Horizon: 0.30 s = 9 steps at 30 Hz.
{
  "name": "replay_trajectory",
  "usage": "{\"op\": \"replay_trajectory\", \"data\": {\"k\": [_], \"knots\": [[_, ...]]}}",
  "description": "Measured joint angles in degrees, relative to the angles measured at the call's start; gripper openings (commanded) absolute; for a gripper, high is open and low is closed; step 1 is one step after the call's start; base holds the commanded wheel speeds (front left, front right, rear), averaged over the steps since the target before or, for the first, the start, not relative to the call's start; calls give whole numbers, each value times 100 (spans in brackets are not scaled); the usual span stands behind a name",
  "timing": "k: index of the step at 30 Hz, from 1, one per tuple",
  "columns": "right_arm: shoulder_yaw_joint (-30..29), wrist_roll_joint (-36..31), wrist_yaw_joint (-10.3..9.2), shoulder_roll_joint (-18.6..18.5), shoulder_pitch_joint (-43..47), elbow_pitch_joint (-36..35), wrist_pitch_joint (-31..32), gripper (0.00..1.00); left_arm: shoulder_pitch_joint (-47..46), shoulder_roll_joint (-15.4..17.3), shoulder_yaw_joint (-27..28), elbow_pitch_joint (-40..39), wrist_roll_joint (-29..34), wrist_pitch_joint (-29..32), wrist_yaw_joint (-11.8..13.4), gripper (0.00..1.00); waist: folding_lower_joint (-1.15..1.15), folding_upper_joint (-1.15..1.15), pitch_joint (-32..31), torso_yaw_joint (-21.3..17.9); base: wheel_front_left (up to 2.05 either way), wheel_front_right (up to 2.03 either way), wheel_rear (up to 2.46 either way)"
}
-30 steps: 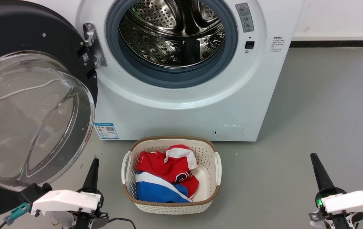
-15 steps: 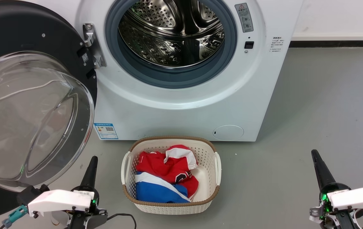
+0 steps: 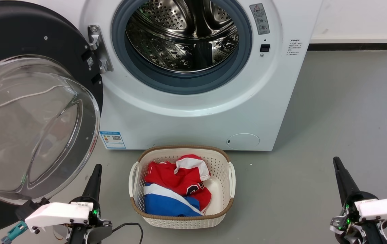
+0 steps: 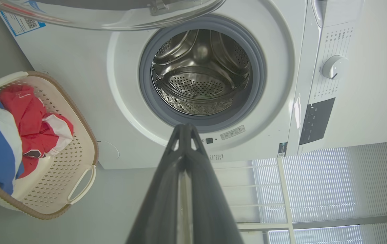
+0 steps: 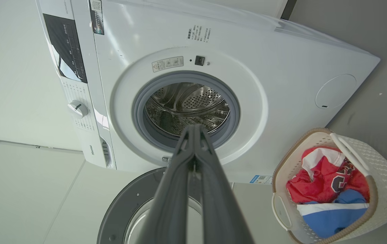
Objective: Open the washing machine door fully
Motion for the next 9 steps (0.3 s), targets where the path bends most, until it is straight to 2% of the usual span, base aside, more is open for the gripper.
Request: {"op": "replay_trajectory", "data": {"k": [9], "knots": [[-35, 435, 0, 2, -90, 64, 58, 0, -13, -69, 109, -20, -379, 101, -53, 0, 0, 0, -3, -8, 0, 0, 0]]}}
